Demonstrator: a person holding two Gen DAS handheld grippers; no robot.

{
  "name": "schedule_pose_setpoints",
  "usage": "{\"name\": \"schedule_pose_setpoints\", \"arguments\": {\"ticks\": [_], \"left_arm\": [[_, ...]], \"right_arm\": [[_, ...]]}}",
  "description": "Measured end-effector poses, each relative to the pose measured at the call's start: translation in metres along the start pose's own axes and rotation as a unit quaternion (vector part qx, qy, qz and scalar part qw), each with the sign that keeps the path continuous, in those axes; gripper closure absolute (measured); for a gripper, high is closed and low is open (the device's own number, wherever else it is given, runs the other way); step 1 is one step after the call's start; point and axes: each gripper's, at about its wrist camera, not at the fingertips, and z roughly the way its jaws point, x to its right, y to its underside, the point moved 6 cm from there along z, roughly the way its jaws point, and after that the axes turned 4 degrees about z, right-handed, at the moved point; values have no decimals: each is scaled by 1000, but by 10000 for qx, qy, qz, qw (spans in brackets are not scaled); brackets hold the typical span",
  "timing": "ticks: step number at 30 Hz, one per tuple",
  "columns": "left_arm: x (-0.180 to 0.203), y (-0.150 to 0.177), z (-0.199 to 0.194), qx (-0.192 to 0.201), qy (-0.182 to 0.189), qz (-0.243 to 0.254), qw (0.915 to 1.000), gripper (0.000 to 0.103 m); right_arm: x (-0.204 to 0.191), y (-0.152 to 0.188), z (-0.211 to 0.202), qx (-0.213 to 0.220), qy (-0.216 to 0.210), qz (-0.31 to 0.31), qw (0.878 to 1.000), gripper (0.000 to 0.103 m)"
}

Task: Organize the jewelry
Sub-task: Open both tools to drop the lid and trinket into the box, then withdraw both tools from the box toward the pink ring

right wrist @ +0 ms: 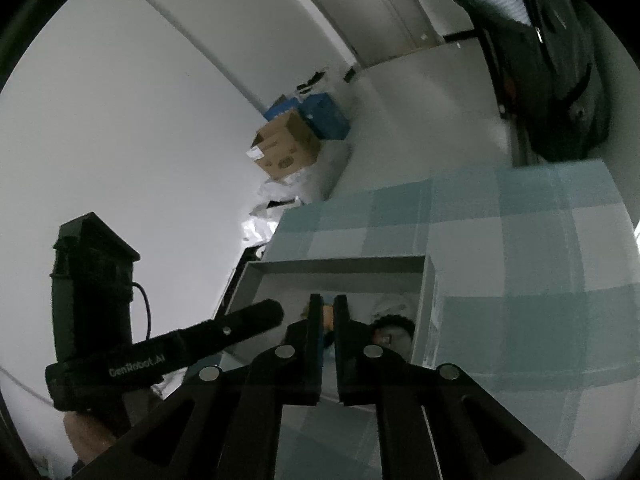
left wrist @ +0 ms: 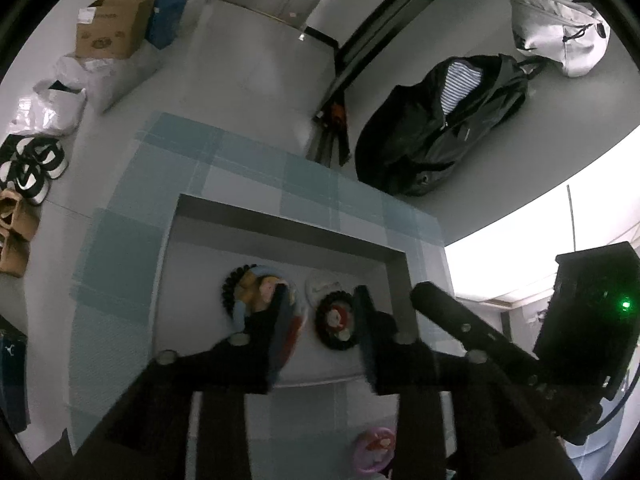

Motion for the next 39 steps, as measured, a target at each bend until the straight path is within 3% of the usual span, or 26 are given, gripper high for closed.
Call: {"name": "schedule_pose_setpoints", "arguments": {"ticks": [2, 8, 14, 22, 26, 39], "left_arm": [[0, 0, -2, 28, 27, -1, 10000, 71], [-7, 1, -10, 130, -172, -49, 9998, 70], [-9, 4, -16, 248, -397, 86, 9989, 68], [-6, 6, -30, 439, -465, 289, 9975, 65], [-3, 12, -40, 607, -587, 483, 9953, 41], [13, 62, -48, 414, -691, 768, 9938, 39]], "right_arm": [[0, -1, -6, 85, -35, -4, 10000, 84], [3, -1, -17, 226, -23, 21, 9997, 70], [3, 0, -24, 299, -6, -5, 9996, 62], [4, 3, -32, 348, 28, -92, 9993, 59], [3, 9, -38, 361, 73, -224, 9991, 51], [19, 44, -66, 316, 331, -301, 9985, 27]]}}
